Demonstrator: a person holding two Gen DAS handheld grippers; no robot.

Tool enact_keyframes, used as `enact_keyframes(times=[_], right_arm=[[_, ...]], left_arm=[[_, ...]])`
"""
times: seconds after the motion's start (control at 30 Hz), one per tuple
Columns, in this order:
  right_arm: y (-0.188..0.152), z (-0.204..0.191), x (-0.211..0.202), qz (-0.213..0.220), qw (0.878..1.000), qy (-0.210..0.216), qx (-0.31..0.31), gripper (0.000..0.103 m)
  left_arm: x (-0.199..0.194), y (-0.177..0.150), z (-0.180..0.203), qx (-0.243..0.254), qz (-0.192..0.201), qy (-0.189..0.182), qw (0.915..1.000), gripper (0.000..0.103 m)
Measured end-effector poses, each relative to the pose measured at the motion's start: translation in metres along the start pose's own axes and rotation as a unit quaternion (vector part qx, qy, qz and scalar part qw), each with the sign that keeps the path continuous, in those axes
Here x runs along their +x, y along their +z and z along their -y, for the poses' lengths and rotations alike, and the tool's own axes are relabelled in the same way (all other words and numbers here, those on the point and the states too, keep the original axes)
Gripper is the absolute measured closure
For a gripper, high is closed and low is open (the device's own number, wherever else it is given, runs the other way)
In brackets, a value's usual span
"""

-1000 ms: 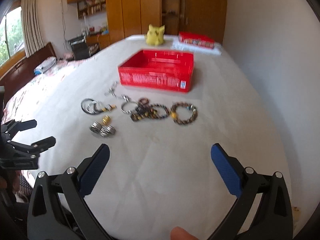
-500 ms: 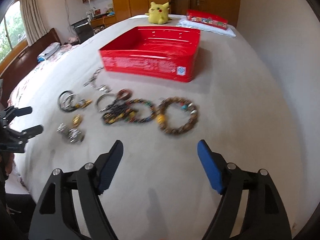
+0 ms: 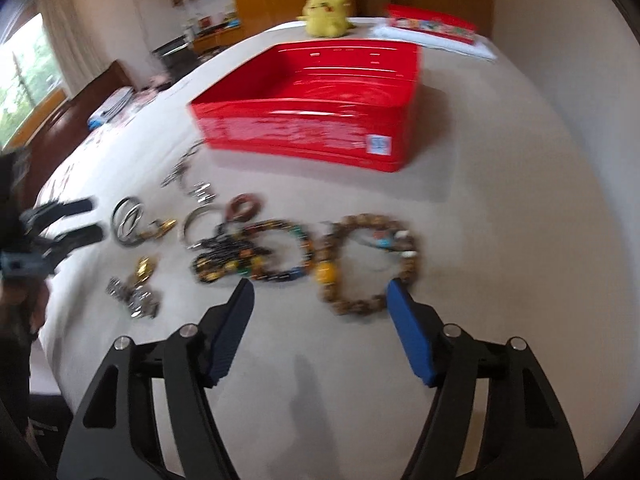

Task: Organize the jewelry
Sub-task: 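Move the left tool to the silver bangle while the right tool approaches the wooden bead bracelet, then close the left tool on the silver bangle while the right tool grasps the wooden bead bracelet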

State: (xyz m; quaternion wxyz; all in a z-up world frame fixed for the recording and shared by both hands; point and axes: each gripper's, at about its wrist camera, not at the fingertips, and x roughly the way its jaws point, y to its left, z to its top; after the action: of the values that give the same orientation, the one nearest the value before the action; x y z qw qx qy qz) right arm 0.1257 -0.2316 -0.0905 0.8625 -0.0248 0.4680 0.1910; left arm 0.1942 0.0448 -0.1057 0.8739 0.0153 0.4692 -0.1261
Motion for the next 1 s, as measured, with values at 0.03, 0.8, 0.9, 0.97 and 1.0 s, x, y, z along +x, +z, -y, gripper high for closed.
enact_keyframes(times=[0.03, 0.8, 0.9, 0.97, 1.0], right_arm=[[0.000, -0.004, 0.000, 0.000, 1.000, 0.004, -0.004, 0.026], [0.013, 0.024, 0.009, 0.002, 0.999, -0.031, 0.010, 0.023], [0.018, 0.029, 0.023, -0.004, 0.999, -0.048, 0.009, 0.023], [0.022, 0.037, 0.035, -0.010, 0.998, -0.052, 0.018, 0.023], [0.024, 0.041, 0.040, -0.014, 0.998, -0.056, 0.021, 0.025]], left_arm=[[0.008, 0.002, 0.000, 0.003, -0.009, -0.003, 1.0000, 0.022], [-0.005, 0.008, -0.004, -0.004, 0.014, -0.016, 0.9998, 0.054], [-0.009, 0.014, -0.004, -0.005, 0.019, -0.016, 0.9997, 0.054], [-0.009, 0.016, -0.003, -0.005, 0.022, -0.018, 0.9996, 0.054], [-0.010, 0.016, -0.002, -0.004, 0.023, -0.019, 0.9995, 0.054]])
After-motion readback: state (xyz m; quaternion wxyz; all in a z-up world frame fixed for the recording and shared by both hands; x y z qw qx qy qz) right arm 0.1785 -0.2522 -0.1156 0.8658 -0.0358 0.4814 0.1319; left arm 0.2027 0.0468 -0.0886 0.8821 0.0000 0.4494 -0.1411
